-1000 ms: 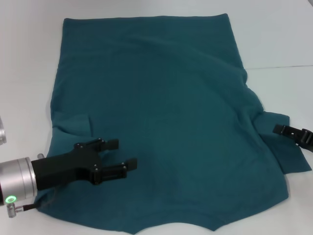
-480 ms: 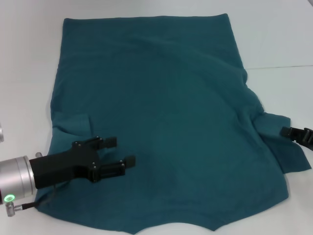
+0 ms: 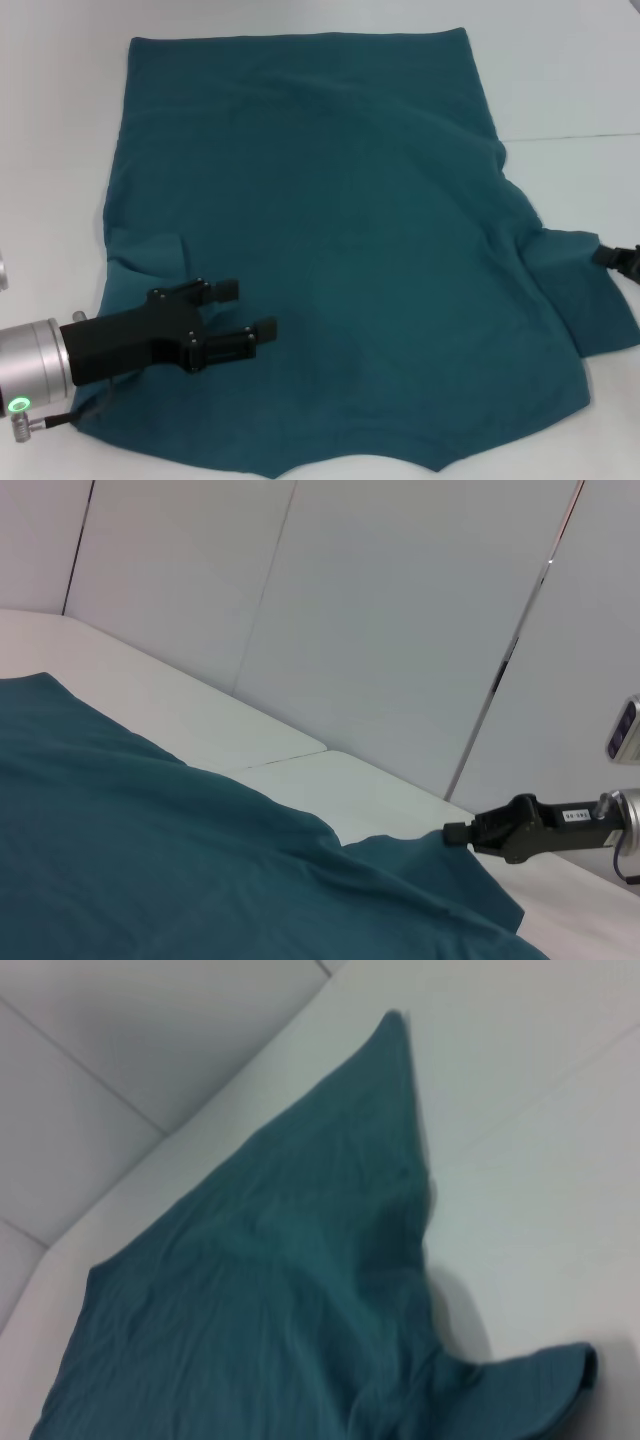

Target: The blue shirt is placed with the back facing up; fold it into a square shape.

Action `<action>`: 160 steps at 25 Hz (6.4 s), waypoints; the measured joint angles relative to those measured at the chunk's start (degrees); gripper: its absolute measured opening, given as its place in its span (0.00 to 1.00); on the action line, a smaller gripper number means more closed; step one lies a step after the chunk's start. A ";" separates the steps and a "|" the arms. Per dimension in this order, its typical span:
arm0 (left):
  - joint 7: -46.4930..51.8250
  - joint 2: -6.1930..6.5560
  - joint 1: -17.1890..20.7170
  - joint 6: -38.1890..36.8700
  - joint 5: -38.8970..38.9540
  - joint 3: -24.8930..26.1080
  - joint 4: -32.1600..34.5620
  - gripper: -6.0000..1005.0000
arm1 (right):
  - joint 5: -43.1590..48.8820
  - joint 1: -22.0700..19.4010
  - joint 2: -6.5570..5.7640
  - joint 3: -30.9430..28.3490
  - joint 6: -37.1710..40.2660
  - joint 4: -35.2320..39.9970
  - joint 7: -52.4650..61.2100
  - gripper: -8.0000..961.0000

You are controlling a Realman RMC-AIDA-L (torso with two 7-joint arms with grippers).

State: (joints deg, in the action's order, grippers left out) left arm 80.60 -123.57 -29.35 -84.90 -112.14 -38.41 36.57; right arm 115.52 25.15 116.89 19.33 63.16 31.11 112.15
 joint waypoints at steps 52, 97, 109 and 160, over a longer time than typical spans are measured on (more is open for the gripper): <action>0.18 -0.09 0.09 -0.01 -0.34 -0.08 -0.44 0.88 | -1.72 2.22 -3.27 0.47 -8.26 2.01 -0.84 0.01; 0.77 -0.04 0.05 2.91 -0.11 0.09 -1.33 0.88 | -2.40 12.30 0.15 13.24 -1.67 -2.20 -2.29 0.58; 2.76 -0.09 0.06 2.31 -0.08 0.09 -1.33 0.88 | -2.35 7.39 -3.57 11.89 9.78 0.08 -3.20 0.96; 30.84 2.73 2.43 8.90 -20.27 9.79 6.91 0.88 | -2.23 11.60 -2.48 12.38 13.33 0.23 -1.82 0.95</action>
State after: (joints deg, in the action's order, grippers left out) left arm 111.44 -120.85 -26.92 -76.00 -132.41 -28.62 43.48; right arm 113.30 36.75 114.41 31.71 76.49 31.34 110.33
